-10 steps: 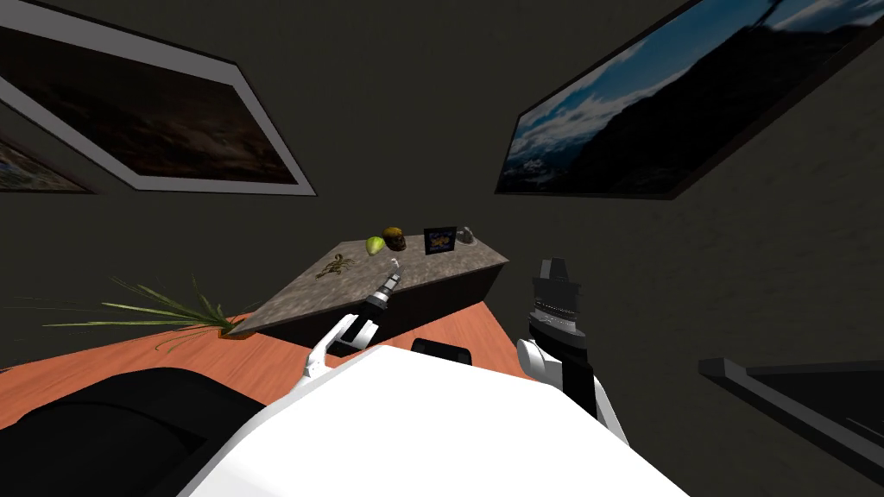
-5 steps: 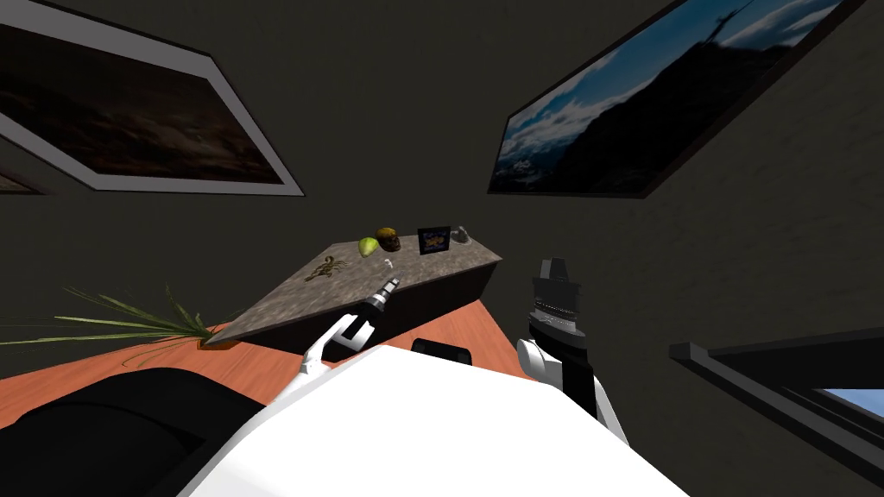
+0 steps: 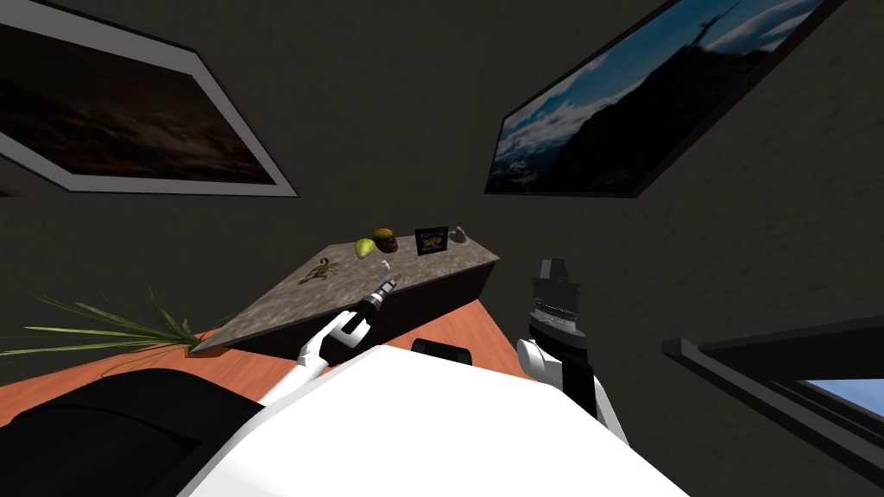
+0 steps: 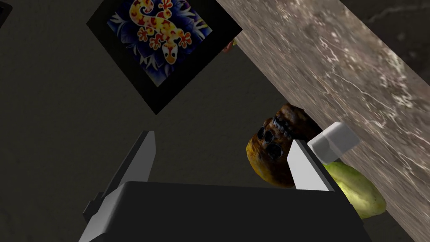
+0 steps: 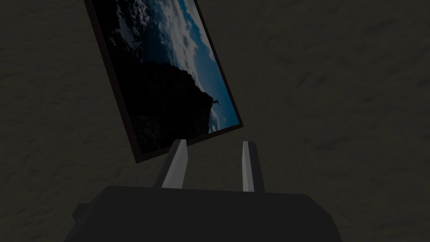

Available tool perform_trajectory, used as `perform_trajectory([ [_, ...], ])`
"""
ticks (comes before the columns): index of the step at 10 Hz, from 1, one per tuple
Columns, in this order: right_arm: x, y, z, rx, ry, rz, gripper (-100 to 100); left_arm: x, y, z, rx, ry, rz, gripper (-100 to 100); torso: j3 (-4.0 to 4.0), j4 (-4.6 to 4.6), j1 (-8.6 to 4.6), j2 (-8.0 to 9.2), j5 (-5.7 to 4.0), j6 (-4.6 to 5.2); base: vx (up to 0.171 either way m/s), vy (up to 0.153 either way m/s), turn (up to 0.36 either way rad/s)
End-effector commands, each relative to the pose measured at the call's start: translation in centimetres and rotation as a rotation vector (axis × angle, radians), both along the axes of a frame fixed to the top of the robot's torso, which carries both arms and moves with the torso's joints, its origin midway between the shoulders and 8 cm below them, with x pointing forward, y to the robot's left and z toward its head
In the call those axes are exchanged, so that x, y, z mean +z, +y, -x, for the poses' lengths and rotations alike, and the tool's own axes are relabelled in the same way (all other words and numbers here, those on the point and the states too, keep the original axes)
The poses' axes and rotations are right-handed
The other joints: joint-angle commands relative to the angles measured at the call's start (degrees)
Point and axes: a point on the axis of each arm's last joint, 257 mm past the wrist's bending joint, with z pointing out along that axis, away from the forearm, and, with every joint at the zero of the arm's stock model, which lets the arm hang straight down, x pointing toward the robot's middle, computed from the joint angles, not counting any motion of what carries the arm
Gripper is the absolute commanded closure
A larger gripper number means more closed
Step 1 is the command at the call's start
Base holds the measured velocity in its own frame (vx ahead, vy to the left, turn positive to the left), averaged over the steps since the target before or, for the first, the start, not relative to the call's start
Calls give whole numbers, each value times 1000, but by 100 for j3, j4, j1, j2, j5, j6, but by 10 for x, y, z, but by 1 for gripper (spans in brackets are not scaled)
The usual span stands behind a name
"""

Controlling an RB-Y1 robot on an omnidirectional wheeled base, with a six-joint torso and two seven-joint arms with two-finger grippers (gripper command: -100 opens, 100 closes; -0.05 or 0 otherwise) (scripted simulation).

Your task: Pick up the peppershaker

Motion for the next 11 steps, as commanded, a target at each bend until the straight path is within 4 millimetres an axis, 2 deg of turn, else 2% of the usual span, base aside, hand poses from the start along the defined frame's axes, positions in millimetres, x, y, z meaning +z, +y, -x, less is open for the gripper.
perform_trajectory([
  [1, 0, 0, 0, 0, 0, 0, 0, -13, 14, -2, 12, 32, -45, -100, 0, 0, 0, 0, 0, 0, 32, 7, -24],
  [6, 0, 0, 0, 0, 0, 0, 0, -32, 60, -14, 43, 111, -198, -100, -7, -3, 15, -12, 4, -1, 48, 30, -11],
  [11, 0, 0, 0, 0, 0, 0, 0, -40, 104, -28, 80, 165, -332, -100, -10, -4, 18, -17, 4, -1, 60, 48, -1],
])
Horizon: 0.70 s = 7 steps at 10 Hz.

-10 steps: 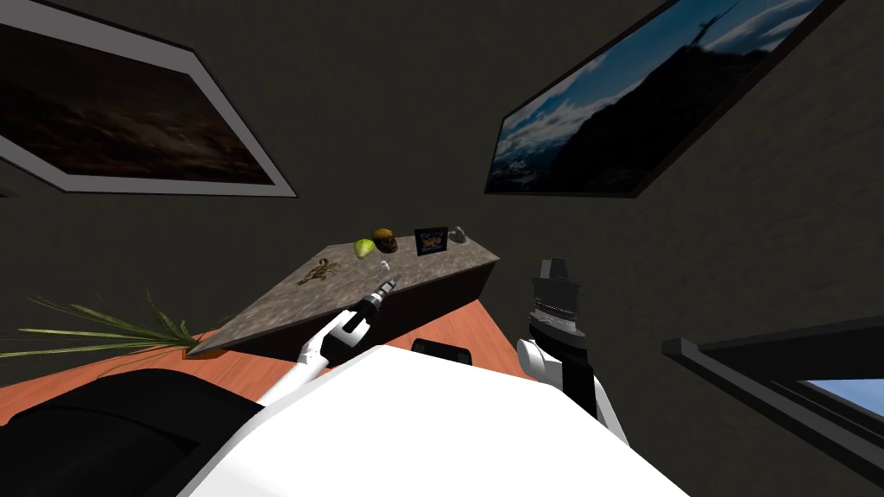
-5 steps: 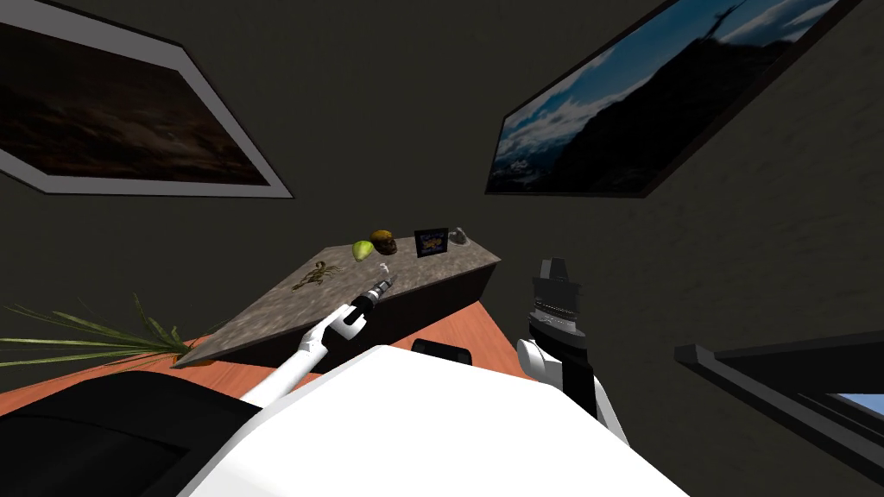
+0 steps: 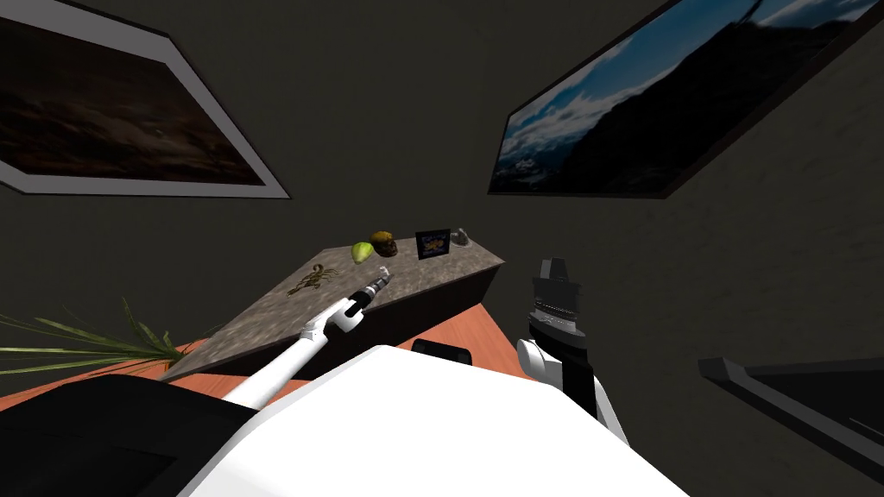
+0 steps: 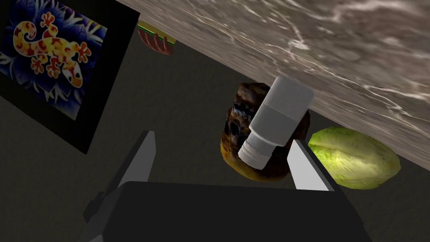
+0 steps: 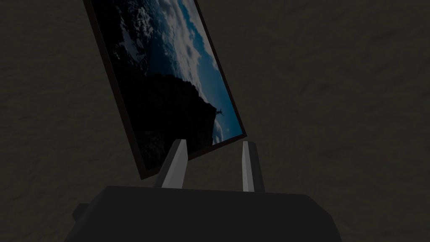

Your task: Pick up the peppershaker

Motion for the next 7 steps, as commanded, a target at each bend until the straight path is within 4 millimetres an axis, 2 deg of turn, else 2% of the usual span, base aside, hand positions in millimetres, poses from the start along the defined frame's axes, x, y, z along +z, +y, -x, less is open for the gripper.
perform_trajectory([
  [1, 0, 0, 0, 0, 0, 0, 0, 0, 14, -4, 10, 12, -38, -100, 0, 0, 0, 0, 0, 0, 61, 56, 2],
  [4, 0, 0, 0, 0, 0, 0, 0, 2, 35, -12, 28, 27, -100, -100, 1, 0, 1, 1, 1, 0, 65, 55, 2],
  [5, 0, 0, 0, 0, 0, 0, 0, 0, 30, -11, 22, 23, -84, -100, -1, 0, 5, -2, 1, 0, 35, 31, -4],
  [6, 0, 0, 0, 0, 0, 0, 0, 0, 31, -11, 24, 24, -87, 0, 5, 1, -6, 9, 0, 0, 6, 6, -1],
  [7, 0, 0, 0, 0, 0, 0, 0, 2, 19, -26, -20, 6, -70, -100, 11, 4, -15, 19, -3, 0, -28, -26, -18],
])
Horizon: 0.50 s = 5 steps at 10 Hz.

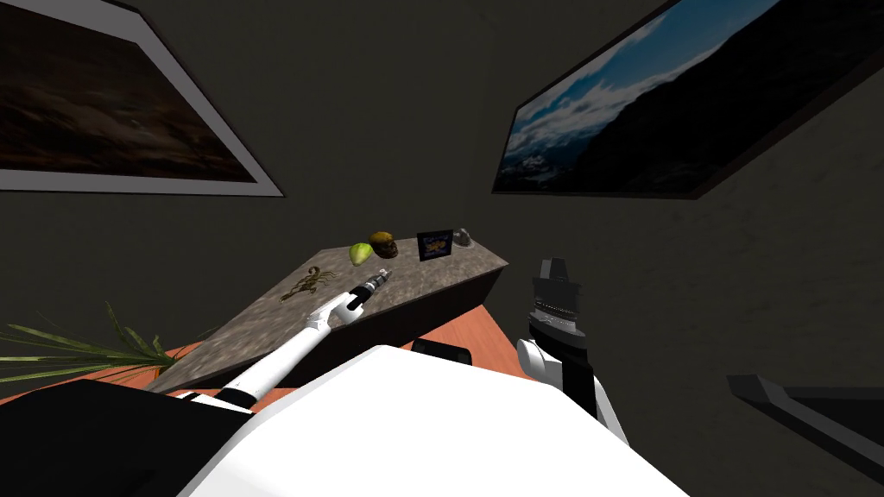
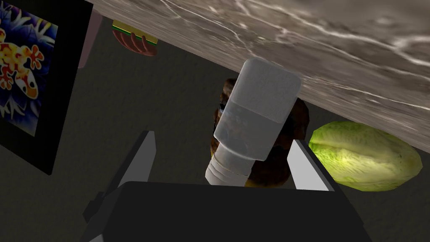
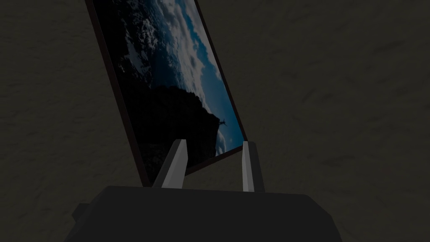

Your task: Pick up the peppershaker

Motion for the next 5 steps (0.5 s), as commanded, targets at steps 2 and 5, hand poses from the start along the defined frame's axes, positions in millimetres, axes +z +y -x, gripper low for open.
perform_trajectory([
  [2, 0, 0, 0, 0, 0, 0, 0, -12, 10, -5, 7, 16, 1, -100, 4, 2, -3, 6, -1, -1, -28, -26, -10],
  [5, 0, 0, 0, 0, 0, 0, 0, -12, 7, -21, -20, 7, 12, -100, 1, 1, -1, 2, -1, 0, -20, -21, -9],
])
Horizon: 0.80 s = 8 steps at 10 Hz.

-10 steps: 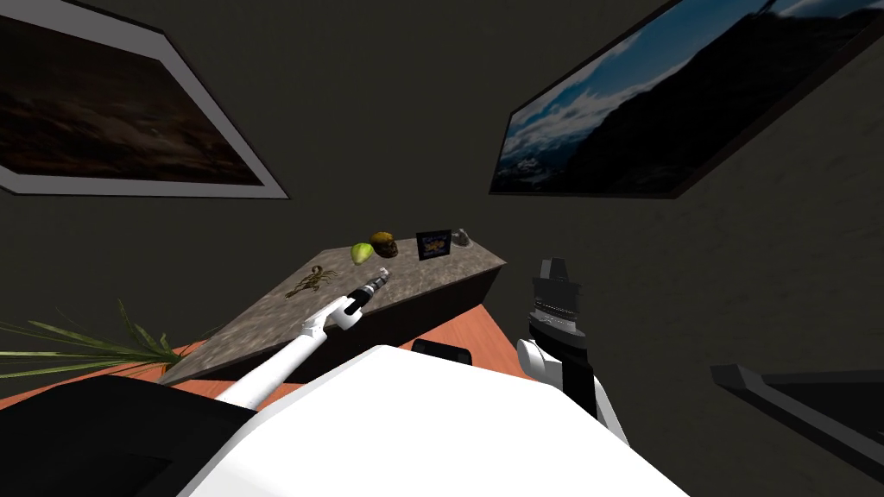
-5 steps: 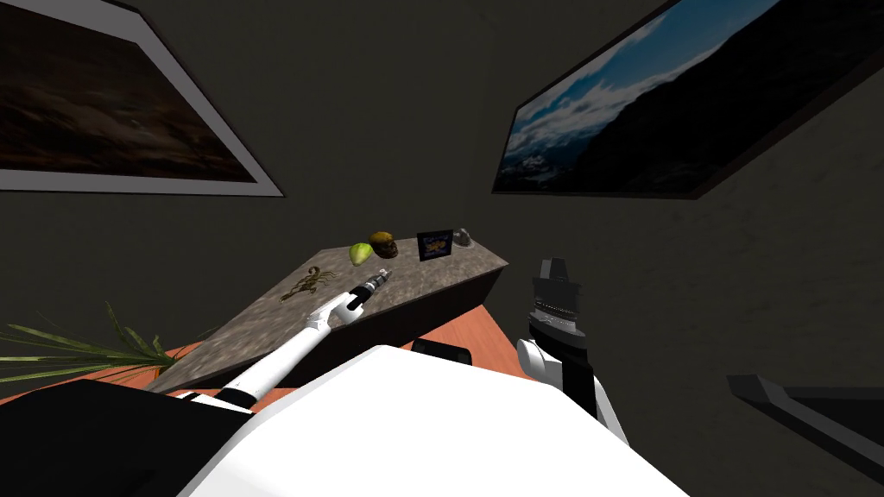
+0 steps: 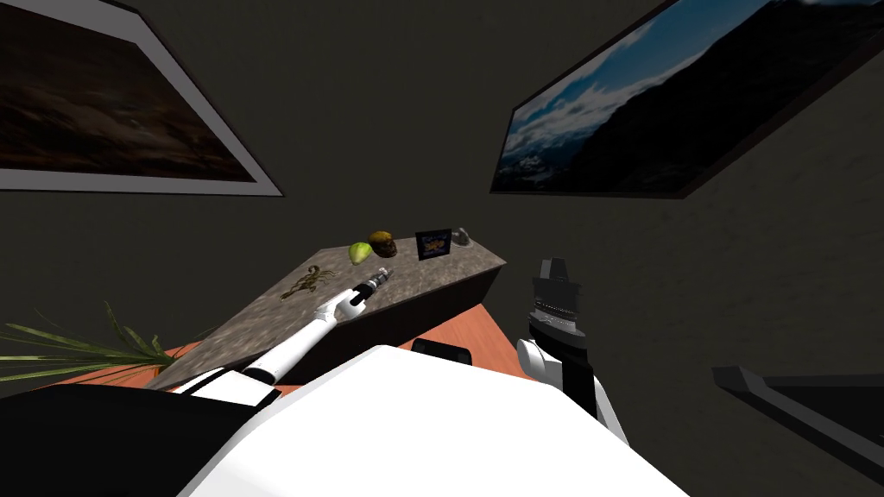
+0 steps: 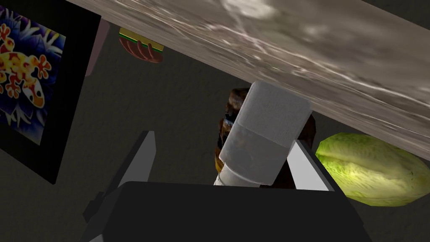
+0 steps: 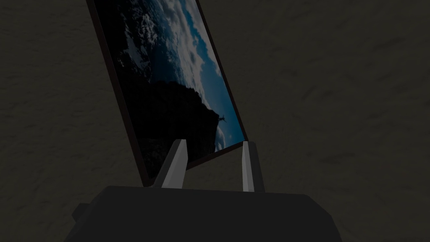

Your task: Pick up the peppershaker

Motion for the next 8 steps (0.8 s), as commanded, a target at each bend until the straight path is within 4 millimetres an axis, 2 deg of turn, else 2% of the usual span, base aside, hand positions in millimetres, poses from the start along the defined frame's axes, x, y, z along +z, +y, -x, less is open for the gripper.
perform_trajectory([
  [1, 0, 0, 0, 0, 0, 0, 0, -11, 11, 3, 18, 21, -2, -100, 0, 0, 0, 0, 0, 0, -18, -20, -3],
  [3, 0, 0, 0, 0, 0, 0, 0, -13, 13, 5, 23, 26, -3, -100, -3, -1, 8, -6, 2, -1, -2, -3, 2],
  [4, 0, 0, 0, 0, 0, 0, 0, -7, 1, -10, -18, 4, 10, -100, -5, -2, 11, -10, 2, -1, -25, -25, -20],
  [5, 0, 0, 0, 0, 0, 0, 0, -8, 8, -14, -7, 7, 7, -100, -4, -1, 2, -6, 1, 2, -33, -32, -21],
  [7, 0, 0, 0, 0, 0, 0, 0, -21, 21, -6, 18, 34, 3, -100, -2, -1, 5, -4, 1, -1, -10, -10, 3],
  [8, 0, 0, 0, 0, 0, 0, 0, -10, 7, -23, -28, 4, 15, -100, -4, -2, 9, -7, 2, -2, -20, -29, -17],
])
